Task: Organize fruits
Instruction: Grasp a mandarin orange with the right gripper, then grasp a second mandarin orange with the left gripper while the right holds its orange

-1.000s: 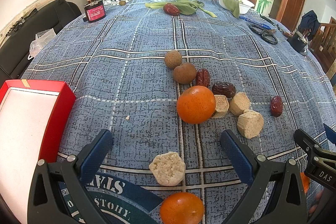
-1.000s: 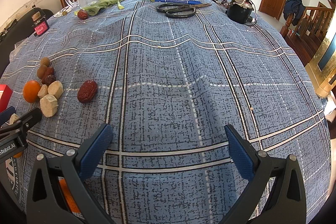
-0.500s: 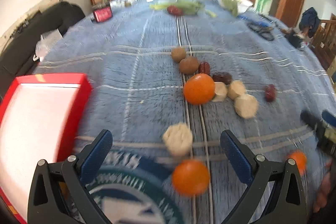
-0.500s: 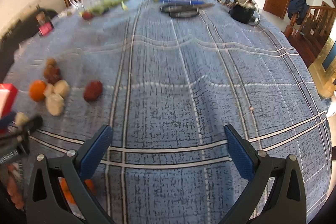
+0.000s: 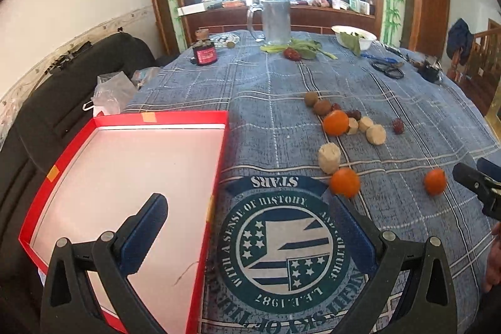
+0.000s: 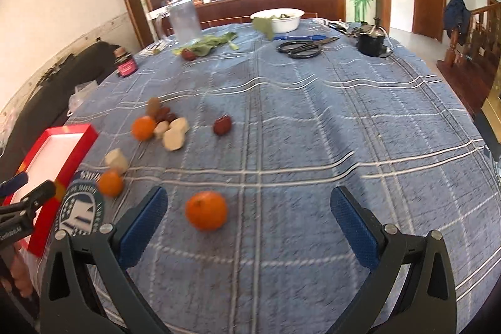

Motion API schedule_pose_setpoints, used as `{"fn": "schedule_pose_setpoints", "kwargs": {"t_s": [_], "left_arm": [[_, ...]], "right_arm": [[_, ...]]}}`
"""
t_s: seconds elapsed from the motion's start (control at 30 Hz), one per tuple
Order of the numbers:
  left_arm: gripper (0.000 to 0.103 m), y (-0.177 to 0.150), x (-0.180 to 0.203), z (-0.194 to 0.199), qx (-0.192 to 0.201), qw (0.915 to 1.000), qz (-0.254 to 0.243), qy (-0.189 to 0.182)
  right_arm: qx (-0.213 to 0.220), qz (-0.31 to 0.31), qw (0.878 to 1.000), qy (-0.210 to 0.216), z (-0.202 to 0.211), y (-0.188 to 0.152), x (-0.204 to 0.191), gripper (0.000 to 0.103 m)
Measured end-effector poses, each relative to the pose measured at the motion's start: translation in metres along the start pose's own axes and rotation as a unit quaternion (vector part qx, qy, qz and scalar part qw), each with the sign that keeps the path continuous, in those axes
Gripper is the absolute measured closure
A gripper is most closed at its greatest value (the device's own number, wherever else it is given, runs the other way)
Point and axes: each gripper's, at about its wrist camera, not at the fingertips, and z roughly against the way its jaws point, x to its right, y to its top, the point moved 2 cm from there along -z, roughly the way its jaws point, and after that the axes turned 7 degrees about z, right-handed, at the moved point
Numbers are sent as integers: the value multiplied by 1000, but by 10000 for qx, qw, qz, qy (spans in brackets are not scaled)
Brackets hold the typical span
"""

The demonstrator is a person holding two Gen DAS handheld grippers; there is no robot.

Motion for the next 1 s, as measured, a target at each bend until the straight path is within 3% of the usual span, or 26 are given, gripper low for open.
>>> {"fn": "schedule_pose_setpoints", "kwargs": {"t_s": [0.2, 0.37, 0.43, 0.5, 0.53, 0.63, 0.7, 0.9, 1.0], "left_arm": [[1, -4, 9, -3, -103, 9995, -77, -289], [3, -5, 17, -5, -148, 9983, -136, -544], [7, -4, 20, -7, -196, 9975, -156, -655], [13, -3, 23, -9, -242, 9967, -173, -751], [18, -3, 26, -11, -288, 9961, -184, -817], [27, -1, 35, -18, -454, 9941, -217, -959], [33, 0, 41, -23, -578, 9925, -219, -1051], [34, 5, 62, -38, -779, 9899, -248, -1156], [48, 6, 69, -49, -930, 9883, -257, -1178]], "right_arm": [[-58, 256, 9996, 50, -1, -1, -11, 4], [-423, 376, 9983, 149, -21, -1, -18, 35], [-538, 401, 9974, 249, -28, -1, -22, 39], [-688, 392, 9962, 374, -35, -2, -25, 49], [-769, 385, 9954, 412, -39, -3, -25, 59], [-811, 321, 9949, 503, -41, -3, -24, 68], [-800, 227, 9948, 581, -41, -4, -21, 68], [-634, -674, 9880, 1240, -41, -5, 7, 69], [-591, -876, 9848, 1382, -43, -5, 12, 69]]}}
